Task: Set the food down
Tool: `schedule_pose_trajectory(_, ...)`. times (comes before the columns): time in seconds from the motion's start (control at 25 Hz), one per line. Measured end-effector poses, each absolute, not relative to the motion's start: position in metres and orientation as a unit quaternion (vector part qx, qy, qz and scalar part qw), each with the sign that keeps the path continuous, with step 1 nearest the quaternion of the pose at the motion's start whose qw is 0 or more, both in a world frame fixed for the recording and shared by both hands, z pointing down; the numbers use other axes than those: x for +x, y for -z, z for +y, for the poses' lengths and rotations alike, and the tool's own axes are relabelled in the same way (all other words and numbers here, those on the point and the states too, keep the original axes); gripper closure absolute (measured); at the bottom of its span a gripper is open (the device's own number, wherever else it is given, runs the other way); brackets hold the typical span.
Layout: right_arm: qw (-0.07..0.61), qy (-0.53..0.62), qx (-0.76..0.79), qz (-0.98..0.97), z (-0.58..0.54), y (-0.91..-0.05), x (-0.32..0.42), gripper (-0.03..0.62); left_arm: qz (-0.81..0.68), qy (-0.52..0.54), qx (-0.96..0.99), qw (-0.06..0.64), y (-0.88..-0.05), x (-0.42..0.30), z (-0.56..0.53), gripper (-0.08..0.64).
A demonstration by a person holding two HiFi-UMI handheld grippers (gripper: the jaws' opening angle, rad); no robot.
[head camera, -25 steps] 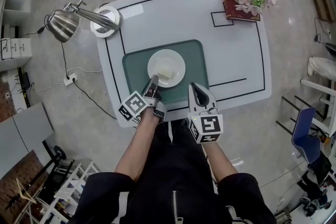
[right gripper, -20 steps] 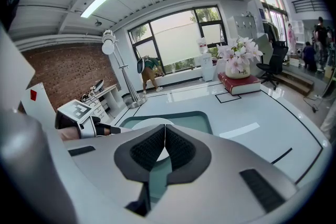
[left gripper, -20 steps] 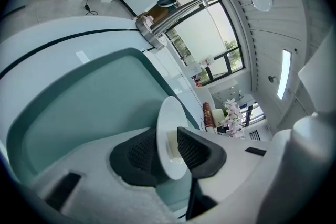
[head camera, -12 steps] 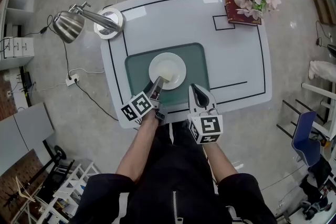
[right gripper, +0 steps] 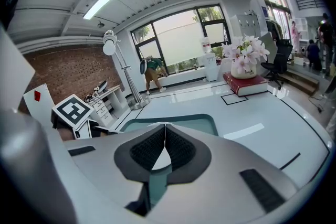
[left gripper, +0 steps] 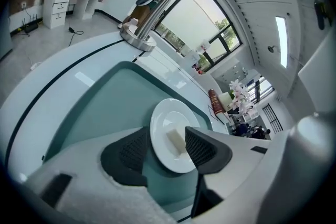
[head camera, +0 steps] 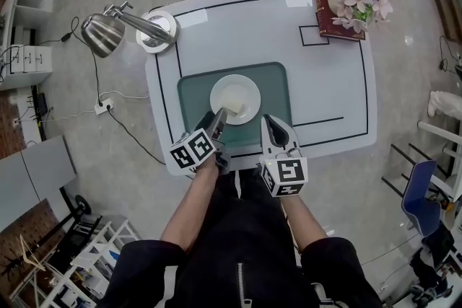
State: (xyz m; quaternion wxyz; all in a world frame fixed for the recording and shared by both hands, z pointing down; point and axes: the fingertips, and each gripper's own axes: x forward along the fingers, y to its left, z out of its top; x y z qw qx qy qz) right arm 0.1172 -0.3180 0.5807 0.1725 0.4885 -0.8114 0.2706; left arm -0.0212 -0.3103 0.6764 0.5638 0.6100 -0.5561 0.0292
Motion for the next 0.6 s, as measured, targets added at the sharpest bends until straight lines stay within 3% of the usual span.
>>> schedule_pose_trajectory(0.6,0.157,-0.265,0.472,-0.826,-0.305,-0.571,0.099,0.583,-0.608,-0.035,0.668,0.428,-0.611,-0.066,-0.307,0.354)
